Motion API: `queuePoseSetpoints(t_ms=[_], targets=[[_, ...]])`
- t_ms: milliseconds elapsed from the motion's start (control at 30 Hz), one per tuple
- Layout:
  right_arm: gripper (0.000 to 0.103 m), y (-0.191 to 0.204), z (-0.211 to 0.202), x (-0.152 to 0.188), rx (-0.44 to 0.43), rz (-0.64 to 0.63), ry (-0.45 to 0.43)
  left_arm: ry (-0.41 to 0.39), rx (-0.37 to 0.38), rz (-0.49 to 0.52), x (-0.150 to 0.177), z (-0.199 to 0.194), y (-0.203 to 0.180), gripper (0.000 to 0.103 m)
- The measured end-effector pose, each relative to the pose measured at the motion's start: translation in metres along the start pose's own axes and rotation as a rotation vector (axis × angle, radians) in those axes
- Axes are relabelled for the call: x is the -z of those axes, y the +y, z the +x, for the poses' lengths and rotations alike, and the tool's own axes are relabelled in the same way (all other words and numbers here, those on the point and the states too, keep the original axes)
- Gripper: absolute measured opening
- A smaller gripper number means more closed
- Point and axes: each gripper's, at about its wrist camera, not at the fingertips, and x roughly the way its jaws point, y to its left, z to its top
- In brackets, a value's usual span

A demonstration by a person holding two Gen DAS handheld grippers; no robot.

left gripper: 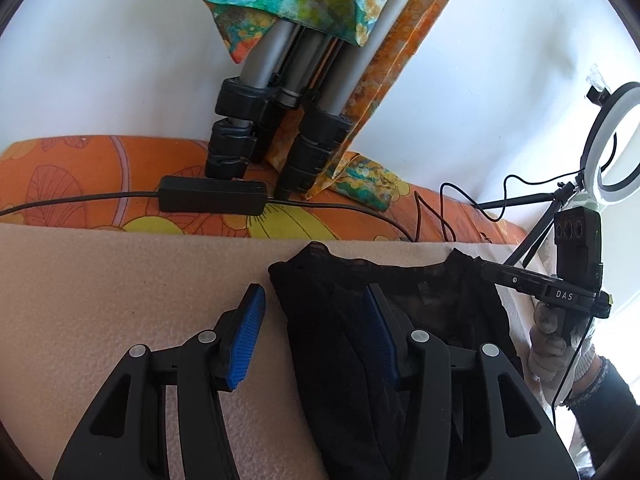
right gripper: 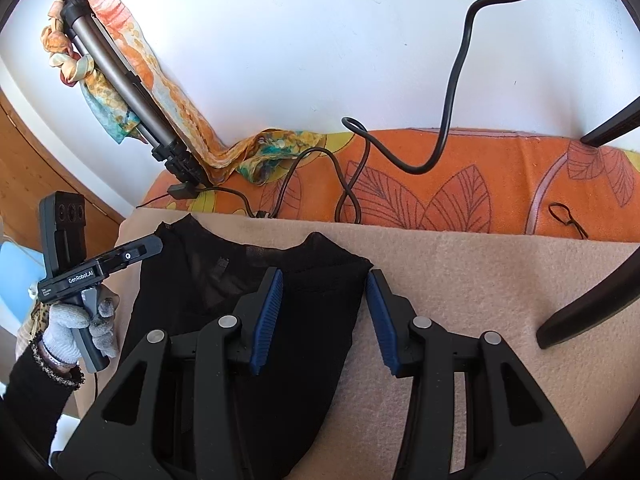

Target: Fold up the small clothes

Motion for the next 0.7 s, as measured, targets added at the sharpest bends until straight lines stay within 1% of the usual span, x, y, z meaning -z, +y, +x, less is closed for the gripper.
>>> queuePoseSetpoints(t_ms=[67, 133, 200, 233, 267, 367, 500, 700], targets=[[0.046, 0.001, 0.001, -0.001, 0.003, -0.006, -0.001, 0.007, -0.016, 0.021, -0.001, 0.004, -0.003, 0.037], [0.045, 0.004, 0.004, -0.002, 0.013, -0.018, -0.001, 0.013, -0.029, 0.033, -0.002, 0.009, -0.005, 0.018], [0.03, 0.005, 0.003, -0.002, 0.034, -0.029, 0.007, 0.021, -0.041, 0.033, -0.002, 0.011, -0.006, 0.008], [0.015, 0.005, 0.005, -0.003, 0.041, -0.028, 0.016, 0.016, -0.043, 0.032, -0.002, 0.012, -0.005, 0.006], [0.011, 0.006, 0.007, -0.003, 0.039, -0.027, 0.023, 0.016, -0.041, 0.029, -0.002, 0.011, -0.005, 0.006], [0.007, 0.009, 0.007, -0.003, 0.051, -0.045, 0.027, 0.01, -0.036, 0.031, -0.003, 0.009, -0.007, 0.003], [0.006, 0.015, 0.0, -0.005, 0.053, -0.053, 0.016, -0.005, -0.024, 0.031, -0.004, -0.001, -0.01, 0.003], [0.006, 0.036, -0.033, -0.008, 0.025, -0.098, -0.02, -0.031, 0.0, 0.063, -0.004, -0.023, -0.03, 0.003]])
